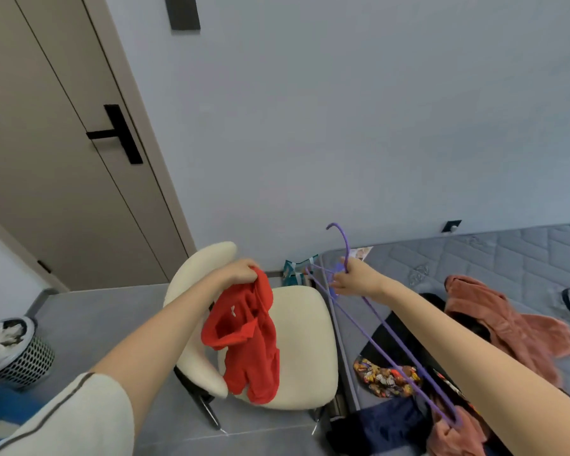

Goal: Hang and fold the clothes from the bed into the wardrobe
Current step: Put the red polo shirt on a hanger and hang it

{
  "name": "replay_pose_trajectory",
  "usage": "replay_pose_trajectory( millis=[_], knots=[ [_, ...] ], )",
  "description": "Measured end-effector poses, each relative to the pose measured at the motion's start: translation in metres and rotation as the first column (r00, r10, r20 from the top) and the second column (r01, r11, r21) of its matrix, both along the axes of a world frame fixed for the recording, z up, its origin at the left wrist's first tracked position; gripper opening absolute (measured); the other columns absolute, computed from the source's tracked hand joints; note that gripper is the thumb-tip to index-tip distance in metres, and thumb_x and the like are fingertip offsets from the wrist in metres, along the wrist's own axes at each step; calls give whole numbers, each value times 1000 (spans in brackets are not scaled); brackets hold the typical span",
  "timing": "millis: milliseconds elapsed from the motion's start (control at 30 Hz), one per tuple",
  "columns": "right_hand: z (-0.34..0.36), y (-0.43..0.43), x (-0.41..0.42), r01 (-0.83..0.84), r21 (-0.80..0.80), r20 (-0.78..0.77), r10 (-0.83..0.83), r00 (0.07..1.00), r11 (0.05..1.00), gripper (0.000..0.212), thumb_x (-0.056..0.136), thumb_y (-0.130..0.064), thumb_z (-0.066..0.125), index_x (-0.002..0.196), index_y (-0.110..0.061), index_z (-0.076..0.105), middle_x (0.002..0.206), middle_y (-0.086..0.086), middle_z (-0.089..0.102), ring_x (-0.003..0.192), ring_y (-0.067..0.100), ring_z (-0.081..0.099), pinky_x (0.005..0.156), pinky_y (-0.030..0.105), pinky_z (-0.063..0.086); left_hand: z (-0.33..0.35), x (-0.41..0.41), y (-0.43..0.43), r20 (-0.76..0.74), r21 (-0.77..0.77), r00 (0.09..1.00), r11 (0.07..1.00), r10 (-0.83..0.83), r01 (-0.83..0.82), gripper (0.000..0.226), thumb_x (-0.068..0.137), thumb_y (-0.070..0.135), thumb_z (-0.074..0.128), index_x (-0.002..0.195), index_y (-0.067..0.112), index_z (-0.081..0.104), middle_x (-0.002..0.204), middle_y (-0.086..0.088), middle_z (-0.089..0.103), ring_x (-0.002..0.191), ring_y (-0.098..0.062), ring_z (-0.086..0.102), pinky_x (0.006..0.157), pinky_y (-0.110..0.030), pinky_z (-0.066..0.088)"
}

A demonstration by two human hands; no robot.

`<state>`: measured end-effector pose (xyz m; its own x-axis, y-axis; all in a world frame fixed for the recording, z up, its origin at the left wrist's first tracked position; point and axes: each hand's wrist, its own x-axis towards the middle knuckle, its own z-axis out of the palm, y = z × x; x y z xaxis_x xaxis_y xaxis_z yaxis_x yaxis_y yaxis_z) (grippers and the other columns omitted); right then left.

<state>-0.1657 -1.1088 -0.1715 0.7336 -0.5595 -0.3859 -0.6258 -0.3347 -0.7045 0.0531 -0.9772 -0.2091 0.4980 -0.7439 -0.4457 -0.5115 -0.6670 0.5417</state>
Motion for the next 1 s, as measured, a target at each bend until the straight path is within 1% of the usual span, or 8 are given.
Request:
replay_pose_trajectory(
  millis=[100, 200, 300, 433, 567, 833, 933, 1000],
  knots=[
    [-2, 3, -12, -24, 236, 109, -2, 994, 971, 26, 97, -5, 50, 120, 7, 55, 112, 9, 62, 81, 22, 70, 70, 27, 58, -19, -11, 8, -146, 84, 986, 992, -76, 89, 46, 86, -7, 41, 124, 15, 57, 112, -6, 56, 85, -19, 57, 60, -20, 49],
    [-4, 7, -20, -35, 326, 160, -19, 987, 945, 25, 99, -7, 47, 121, 2, 55, 103, 7, 70, 64, 18, 72, 58, 23, 58, -41, -11, 14, -60, 69, 991, 990, -118, 122, 31, 88, 0, 53, 116, 9, 64, 115, -8, 63, 97, -18, 59, 70, -16, 46],
    [-5, 8, -22, 37, 335, 165, -97, 982, 942, 24, 99, -6, 48, 118, 3, 58, 97, 7, 72, 52, 13, 67, 49, 19, 53, -54, -4, 14, 127, 11, 991, 999, 44, -46, 24, 91, 12, 55, 110, 11, 70, 119, -9, 66, 113, -25, 58, 92, -26, 43],
    [0, 3, -25, 79, 420, 173, -165, 971, 904, 25, 98, -5, 48, 116, 7, 61, 100, 13, 71, 39, 5, 53, 34, 14, 35, -54, 5, 12, 221, -66, 929, 955, 297, -290, 23, 91, 22, 54, 105, 21, 72, 114, -9, 69, 108, -31, 61, 86, -32, 45],
    [5, 5, -24, 80, 543, 184, -211, 960, 836, 25, 99, -6, 47, 118, 5, 60, 99, 13, 71, 36, 4, 43, 32, 12, 27, -55, 7, 6, 184, -158, 905, 920, 384, -358, 20, 89, 27, 56, 98, 24, 74, 101, -7, 72, 98, -30, 63, 81, -31, 46],
    [4, 15, -7, 168, 469, 269, -321, 908, 867, 27, 100, -2, 43, 119, 8, 58, 101, 20, 68, 35, 3, 43, 33, 12, 28, -17, -15, -13, 263, -388, 923, 907, 281, -166, 17, 87, 26, 61, 90, 23, 77, 78, -4, 71, 85, -26, 65, 62, -27, 36],
    [7, 20, 11, 193, 418, 332, -347, 877, 887, 25, 100, -3, 42, 115, 5, 59, 99, 19, 69, 34, 3, 43, 33, 14, 27, 12, -33, -24, 187, -459, 970, 887, 154, -52, 17, 88, 24, 62, 95, 23, 77, 91, 1, 75, 90, -13, 67, 74, -28, 47],
    [11, 22, 22, 221, 391, 382, -375, 845, 894, 17, 99, -6, 43, 104, -3, 59, 91, 13, 71, 33, 5, 42, 33, 15, 28, 31, -48, -29, 151, -524, 986, 851, 74, 16, 18, 88, 23, 61, 96, 28, 77, 93, 5, 75, 82, 2, 64, 76, -21, 46]
  ],
)
